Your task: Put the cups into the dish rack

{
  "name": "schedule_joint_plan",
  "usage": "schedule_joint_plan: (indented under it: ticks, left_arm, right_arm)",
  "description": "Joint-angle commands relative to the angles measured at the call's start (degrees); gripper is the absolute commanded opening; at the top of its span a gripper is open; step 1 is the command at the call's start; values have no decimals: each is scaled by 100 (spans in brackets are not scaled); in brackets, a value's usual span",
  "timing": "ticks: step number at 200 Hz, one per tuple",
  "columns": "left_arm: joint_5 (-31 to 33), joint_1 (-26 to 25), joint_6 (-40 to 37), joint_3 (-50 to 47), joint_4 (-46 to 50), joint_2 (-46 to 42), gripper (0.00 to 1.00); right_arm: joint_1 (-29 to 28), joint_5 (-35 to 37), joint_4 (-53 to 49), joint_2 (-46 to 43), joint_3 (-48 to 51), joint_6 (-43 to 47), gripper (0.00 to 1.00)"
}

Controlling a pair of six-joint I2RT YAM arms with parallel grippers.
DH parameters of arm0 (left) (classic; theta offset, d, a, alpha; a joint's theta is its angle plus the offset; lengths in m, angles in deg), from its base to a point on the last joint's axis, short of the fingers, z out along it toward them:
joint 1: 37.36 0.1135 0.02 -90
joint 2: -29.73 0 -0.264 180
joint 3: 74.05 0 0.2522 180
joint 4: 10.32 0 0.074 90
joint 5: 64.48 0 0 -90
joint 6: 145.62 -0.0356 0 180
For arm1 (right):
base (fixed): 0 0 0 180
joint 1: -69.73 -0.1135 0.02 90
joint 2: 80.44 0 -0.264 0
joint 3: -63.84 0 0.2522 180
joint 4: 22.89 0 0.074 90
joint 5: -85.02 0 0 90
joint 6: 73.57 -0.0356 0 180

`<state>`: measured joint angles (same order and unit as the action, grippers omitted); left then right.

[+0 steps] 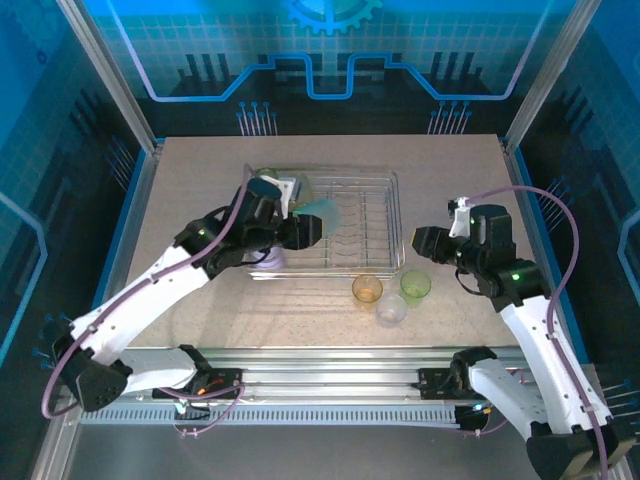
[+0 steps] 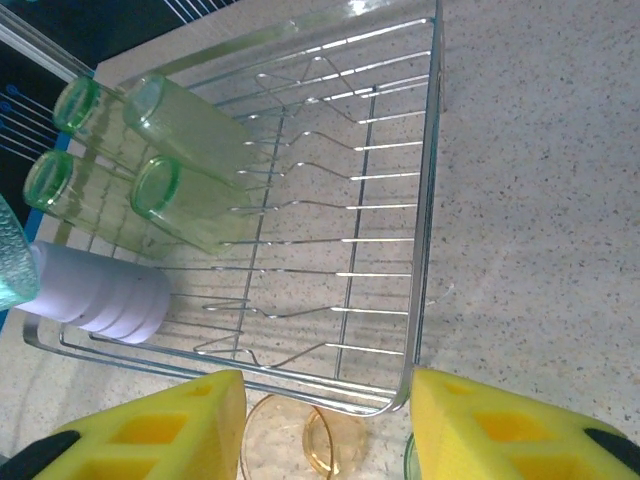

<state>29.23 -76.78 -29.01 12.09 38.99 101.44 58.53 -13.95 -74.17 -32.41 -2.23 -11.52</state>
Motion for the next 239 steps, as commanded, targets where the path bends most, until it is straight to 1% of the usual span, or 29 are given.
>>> schedule_joint_plan:
  ticks: [1,22,65,76,125,208,224,239]
  left_arm:
    - [623,-144,-28,412,725,356,12]
    - [872,-246,-54,700,1131,814,12]
    - [1004,-246,15,1065,1550,1595,12]
    - [1034,-244,32,1197,1685,1815,12]
    - [1110,-241,58,1750,2231,2713,12]
    - [941,-54,47,1675,2292,3174,12]
    - [880,-6,25,1641,2266,3232,13]
    - [834,31,13,1598,2216,3267,17]
  right_arm:
    - [74,54,-86,-9,104,193,47]
    - [74,12,-46,5,159,223,47]
    - [70,-83,-53,13,160,336,47]
    - [83,-60,-79,5,315,374,48]
    - [101,22,-115,-4,292,581,48]
    - [126,71,-85,47,277,610,49]
    - [126,65,-72,64,264,586,49]
    - [125,36,-62,83,250,588,49]
